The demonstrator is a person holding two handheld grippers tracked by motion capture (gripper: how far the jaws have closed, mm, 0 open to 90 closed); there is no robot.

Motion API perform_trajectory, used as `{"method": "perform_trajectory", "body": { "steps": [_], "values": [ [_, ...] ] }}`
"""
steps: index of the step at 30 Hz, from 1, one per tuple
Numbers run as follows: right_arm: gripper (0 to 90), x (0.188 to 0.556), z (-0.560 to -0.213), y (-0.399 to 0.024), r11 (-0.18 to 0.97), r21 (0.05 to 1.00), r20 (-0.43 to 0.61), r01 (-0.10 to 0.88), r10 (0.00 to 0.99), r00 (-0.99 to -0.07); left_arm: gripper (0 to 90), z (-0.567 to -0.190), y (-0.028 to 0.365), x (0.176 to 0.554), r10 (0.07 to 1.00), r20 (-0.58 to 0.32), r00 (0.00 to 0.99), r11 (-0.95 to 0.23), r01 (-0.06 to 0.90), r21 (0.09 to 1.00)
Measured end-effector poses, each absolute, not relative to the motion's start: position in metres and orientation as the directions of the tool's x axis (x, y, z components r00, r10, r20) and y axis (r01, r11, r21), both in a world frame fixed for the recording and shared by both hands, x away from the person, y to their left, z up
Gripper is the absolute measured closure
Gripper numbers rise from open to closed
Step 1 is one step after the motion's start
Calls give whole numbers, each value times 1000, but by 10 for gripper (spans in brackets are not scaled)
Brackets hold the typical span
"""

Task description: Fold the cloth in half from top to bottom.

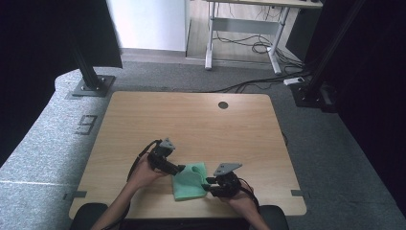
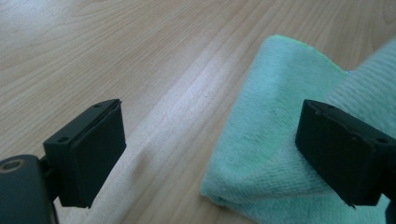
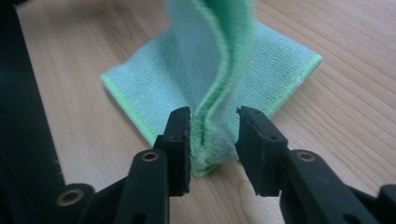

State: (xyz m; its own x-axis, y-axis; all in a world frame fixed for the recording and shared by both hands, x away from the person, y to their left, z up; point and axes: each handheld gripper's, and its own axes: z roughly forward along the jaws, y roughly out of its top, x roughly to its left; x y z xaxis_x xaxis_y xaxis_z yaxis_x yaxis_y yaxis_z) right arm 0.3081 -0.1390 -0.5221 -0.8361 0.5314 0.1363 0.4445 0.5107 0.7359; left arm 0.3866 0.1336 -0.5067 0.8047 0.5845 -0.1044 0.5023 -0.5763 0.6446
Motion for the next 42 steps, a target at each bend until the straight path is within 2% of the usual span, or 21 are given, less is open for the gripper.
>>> {"method": "perform_trajectory", "body": {
  "steps": [10, 12, 16, 21, 32, 38, 42],
  "values": [
    [522, 302, -514, -153, 487, 752, 129, 444, 552, -824, 84, -501, 141, 373, 570, -95, 816, -584, 484, 651],
    [500, 308, -511, -158, 452, 763, 146, 461, 576, -805, 84, -493, 137, 372, 568, -110, 816, -551, 476, 686],
    [483, 316, -510, -156, 443, 768, 143, 464, 587, -797, 84, -489, 125, 374, 552, -107, 827, -554, 460, 694],
    [456, 329, -519, -145, 467, 744, 135, 478, 595, -792, 84, -498, 114, 371, 524, -98, 846, -601, 449, 661],
    [392, 323, -531, -130, 524, 716, 116, 462, 563, -818, 84, -520, 136, 343, 549, -118, 828, -601, 488, 633],
    [361, 320, -534, -127, 544, 703, 89, 458, 571, -816, 82, -529, 133, 334, 578, -9, 816, -650, 467, 599],
    [350, 320, -536, -131, 542, 697, 85, 469, 588, -804, 68, -534, 134, 335, 595, -10, 804, -641, 481, 598]
  ]
}}
